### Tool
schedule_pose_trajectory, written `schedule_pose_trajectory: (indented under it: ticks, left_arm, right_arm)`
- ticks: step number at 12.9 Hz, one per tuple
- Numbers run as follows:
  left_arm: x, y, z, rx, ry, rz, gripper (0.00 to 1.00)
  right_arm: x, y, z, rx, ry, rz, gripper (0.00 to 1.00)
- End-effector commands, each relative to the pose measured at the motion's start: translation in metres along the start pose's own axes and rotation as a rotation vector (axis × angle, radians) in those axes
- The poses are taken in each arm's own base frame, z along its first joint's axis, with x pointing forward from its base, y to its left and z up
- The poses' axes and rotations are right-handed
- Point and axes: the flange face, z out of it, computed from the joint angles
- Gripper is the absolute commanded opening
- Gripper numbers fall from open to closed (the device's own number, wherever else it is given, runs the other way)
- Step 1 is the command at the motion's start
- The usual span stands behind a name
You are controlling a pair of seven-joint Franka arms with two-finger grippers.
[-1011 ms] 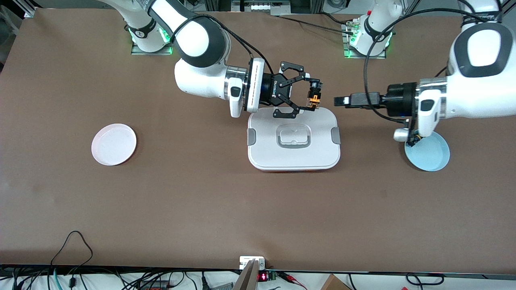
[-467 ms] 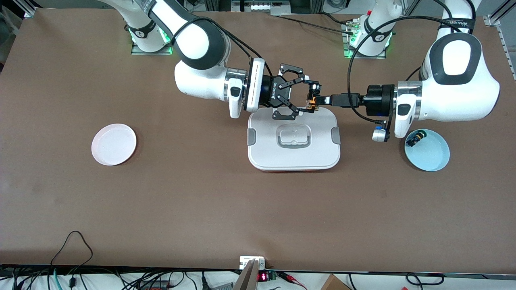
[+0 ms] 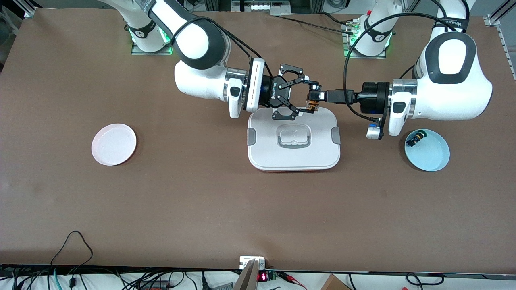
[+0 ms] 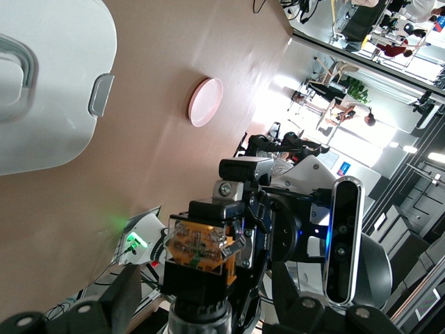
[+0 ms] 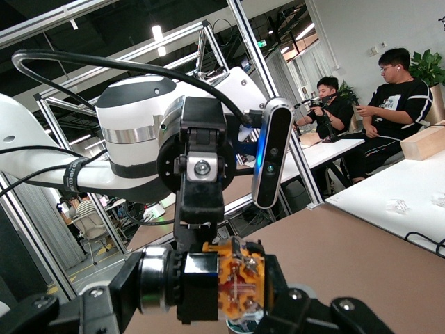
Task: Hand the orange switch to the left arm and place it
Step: 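Close the left gripper on the switch and open the right gripper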
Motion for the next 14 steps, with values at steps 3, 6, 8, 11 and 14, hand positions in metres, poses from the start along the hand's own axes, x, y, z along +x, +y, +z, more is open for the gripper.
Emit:
schedule_pose_trajectory:
  ticks: [3, 6, 8, 11, 14]
  left_arm:
    - [0.003, -0.006, -0.001, -0.033, 0.005, 0.025, 0.39]
    - [0.003, -0.005, -0.005, -0.037, 0.011, 0.025, 0.25]
    - [0.004, -0.006, -0.011, -0.039, 0.013, 0.022, 0.25]
    - [0.004, -0.006, -0.019, -0.045, 0.02, 0.022, 0.25]
    - [0.005, -0.004, -0.023, -0.047, 0.027, 0.027, 0.24]
  right_arm:
    - [0.005, 0.0, 0.005, -0.008, 0.02, -0.014, 0.0]
    - [0.005, 0.0, 0.005, -0.008, 0.019, -0.016, 0.0]
    - [0.004, 0.0, 0.005, -0.009, 0.019, -0.014, 0.02]
    - [0.003, 0.001, 0.004, -0.02, 0.026, 0.031, 1.0]
    - [0.008, 0.004, 0.0, -0.022, 0.049, 0.048, 1.0]
